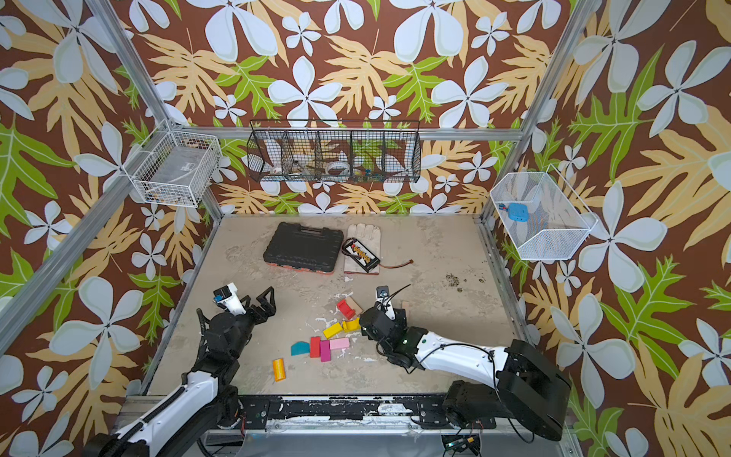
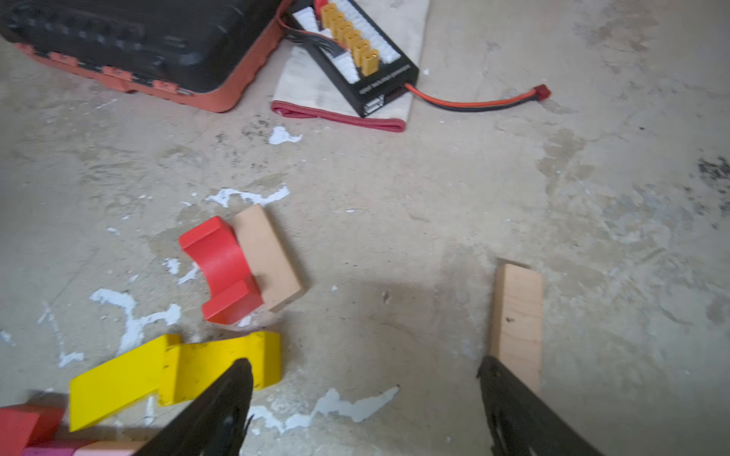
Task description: Build the wood block tower
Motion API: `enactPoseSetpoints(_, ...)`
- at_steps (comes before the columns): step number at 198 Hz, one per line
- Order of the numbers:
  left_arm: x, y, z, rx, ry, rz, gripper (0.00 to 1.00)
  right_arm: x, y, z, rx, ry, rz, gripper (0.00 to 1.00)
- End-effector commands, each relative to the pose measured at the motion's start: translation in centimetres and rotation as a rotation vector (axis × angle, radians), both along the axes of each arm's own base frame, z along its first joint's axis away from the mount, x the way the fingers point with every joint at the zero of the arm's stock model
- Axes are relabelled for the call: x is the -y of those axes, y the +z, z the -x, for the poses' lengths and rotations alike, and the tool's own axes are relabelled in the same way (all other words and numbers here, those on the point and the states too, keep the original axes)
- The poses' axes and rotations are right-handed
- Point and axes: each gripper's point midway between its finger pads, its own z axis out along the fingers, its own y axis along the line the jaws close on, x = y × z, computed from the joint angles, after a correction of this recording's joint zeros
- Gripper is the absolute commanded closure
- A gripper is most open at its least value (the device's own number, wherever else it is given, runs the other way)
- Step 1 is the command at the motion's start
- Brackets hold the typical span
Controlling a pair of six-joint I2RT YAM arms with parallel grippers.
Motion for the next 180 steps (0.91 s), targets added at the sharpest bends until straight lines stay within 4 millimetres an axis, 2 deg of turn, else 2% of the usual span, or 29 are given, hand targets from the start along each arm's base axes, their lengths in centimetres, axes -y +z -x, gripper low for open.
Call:
enactPoseSetpoints(1, -2.7, -0.3, 0.1, -0.054, 0.171, 0.029, 0.0, -2.6, 0.2, 0.2, -0.013, 0.105, -0.041, 0.1)
enactPoseSetpoints(10, -2.7, -0.1, -0.1, -0.074, 0.175, 0.029, 0.0, -3.3, 0.0, 0.2, -0.026, 0.125, -0.049, 0.1)
enactPoseSetpoints(35, -0.3, 0.8, -1.0, -0.063, 0.029, -0.017, 0.0, -4.3, -0.6, 0.2, -0.043, 0.148, -0.027, 0.1)
enactPoseSetpoints(75, -1.5, 0.9, -1.0, -0.059, 0.101, -0.019, 0.0, -5.3, -1.6, 0.0, -0.073, 0.167, -0.009, 0.1)
enactPoseSetpoints(141, -0.6, 2.0, 1.1, 0.059, 0.018, -0.002, 0.0, -6.7, -3.1, -0.4, -0.113, 0.191, 0.015, 0.1)
enactPoseSetpoints(180, -0.4, 2.2, 1.4, 0.079, 0.003, 0.001, 0.0, -6.5, -3.9, -1.1, -0.121, 0.163, 0.08, 0.1)
